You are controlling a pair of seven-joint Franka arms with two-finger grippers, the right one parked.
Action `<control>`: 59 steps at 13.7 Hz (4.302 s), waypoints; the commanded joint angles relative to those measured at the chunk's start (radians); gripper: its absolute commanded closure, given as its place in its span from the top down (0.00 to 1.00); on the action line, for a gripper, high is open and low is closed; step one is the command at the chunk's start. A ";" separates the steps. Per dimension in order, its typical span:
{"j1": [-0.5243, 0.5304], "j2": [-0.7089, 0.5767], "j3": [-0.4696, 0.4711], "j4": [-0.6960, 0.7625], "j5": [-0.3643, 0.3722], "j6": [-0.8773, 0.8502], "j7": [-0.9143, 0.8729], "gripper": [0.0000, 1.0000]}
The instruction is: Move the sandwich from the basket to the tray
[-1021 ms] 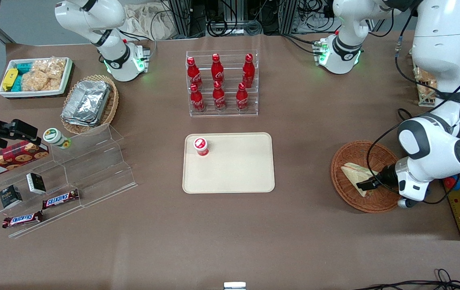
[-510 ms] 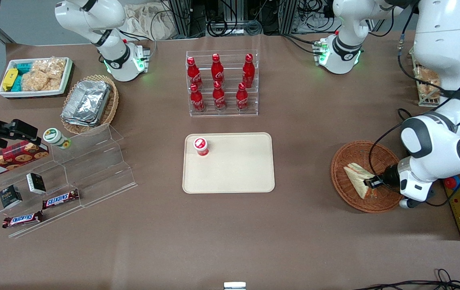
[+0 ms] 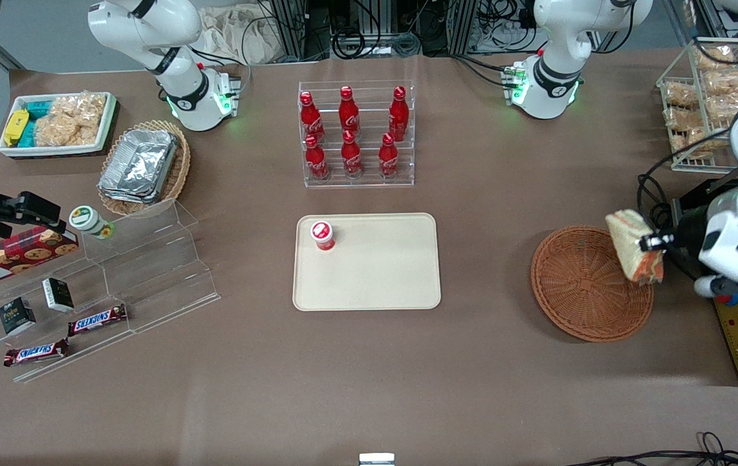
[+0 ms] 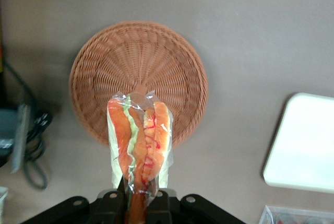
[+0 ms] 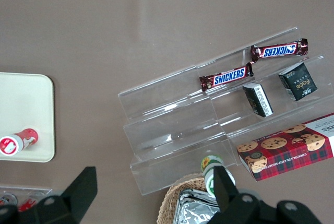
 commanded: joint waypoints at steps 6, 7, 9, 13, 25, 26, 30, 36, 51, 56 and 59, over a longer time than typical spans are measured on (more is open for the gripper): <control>-0.121 -0.122 -0.213 0.149 0.044 -0.267 -0.388 0.05; -0.137 -0.116 -0.262 0.149 0.042 -0.259 -0.474 0.05; -0.149 -0.066 -0.348 0.146 0.042 -0.212 -0.574 0.05; -0.151 0.092 -0.465 0.133 0.045 -0.002 -0.725 0.06; -0.249 0.549 -0.479 0.100 0.274 0.446 -0.829 0.06; -0.252 0.566 -0.479 0.100 0.292 0.465 -0.837 0.06; -0.252 0.600 -0.477 0.100 0.332 0.486 -0.855 0.33; -0.217 0.414 -0.471 0.103 0.335 0.425 -1.017 1.00; -0.210 -0.006 -0.005 0.098 0.076 0.101 -0.566 1.00; -0.168 -0.078 0.100 0.022 0.041 0.064 -0.230 1.00; -0.024 -0.131 0.034 -0.030 0.041 0.043 -0.007 1.00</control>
